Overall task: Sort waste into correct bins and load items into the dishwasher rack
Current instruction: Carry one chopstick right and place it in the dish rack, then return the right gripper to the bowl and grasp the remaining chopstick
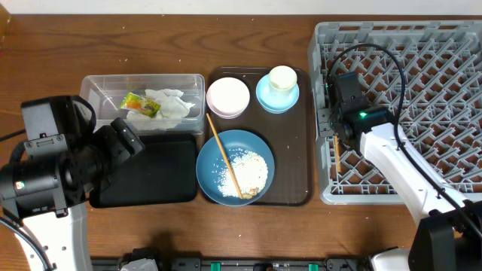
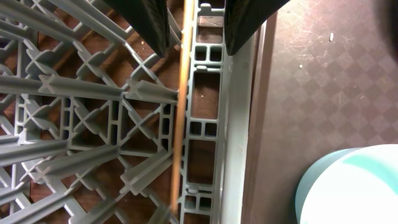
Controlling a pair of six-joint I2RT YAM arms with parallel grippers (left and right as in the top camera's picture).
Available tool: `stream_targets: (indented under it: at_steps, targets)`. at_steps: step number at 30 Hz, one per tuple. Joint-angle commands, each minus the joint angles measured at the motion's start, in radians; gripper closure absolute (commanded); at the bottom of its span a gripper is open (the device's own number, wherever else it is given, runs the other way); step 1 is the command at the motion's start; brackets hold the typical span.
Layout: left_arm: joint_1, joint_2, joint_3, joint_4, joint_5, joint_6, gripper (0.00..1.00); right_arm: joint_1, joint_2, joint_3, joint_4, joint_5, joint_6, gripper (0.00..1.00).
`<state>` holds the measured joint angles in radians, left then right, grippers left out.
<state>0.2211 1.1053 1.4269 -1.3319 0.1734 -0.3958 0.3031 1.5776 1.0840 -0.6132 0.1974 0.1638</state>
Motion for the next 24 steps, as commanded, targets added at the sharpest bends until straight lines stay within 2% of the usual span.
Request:
stream_targets:
  at_steps: [1, 5, 10, 13, 18, 24]
  targets:
    - [0.005, 0.005, 0.017, -0.002, -0.009, -0.002, 0.09, -0.003, 0.006, 0.008, 0.015, -0.008, 0.000, 0.72]
    - [0.005, 0.005, 0.017, -0.002, -0.009, -0.002, 0.09, -0.002, -0.019, 0.032, 0.036, -0.109, 0.022, 0.72]
    - [0.005, 0.005, 0.017, -0.002, -0.009, -0.002, 0.08, 0.030, -0.056, 0.071, 0.085, -0.471, 0.084, 0.70]
    - [0.005, 0.005, 0.017, -0.002, -0.009, -0.002, 0.08, 0.085, -0.057, 0.071, 0.134, -0.594, 0.136, 0.70]
    - [0.005, 0.005, 0.017, -0.002, -0.009, -0.002, 0.08, 0.247, -0.048, 0.067, 0.176, -0.535, 0.157, 0.69]
    - [0.005, 0.005, 0.017, -0.002, -0.009, -0.002, 0.09, 0.455, 0.002, 0.066, 0.196, -0.195, 0.157, 0.66]
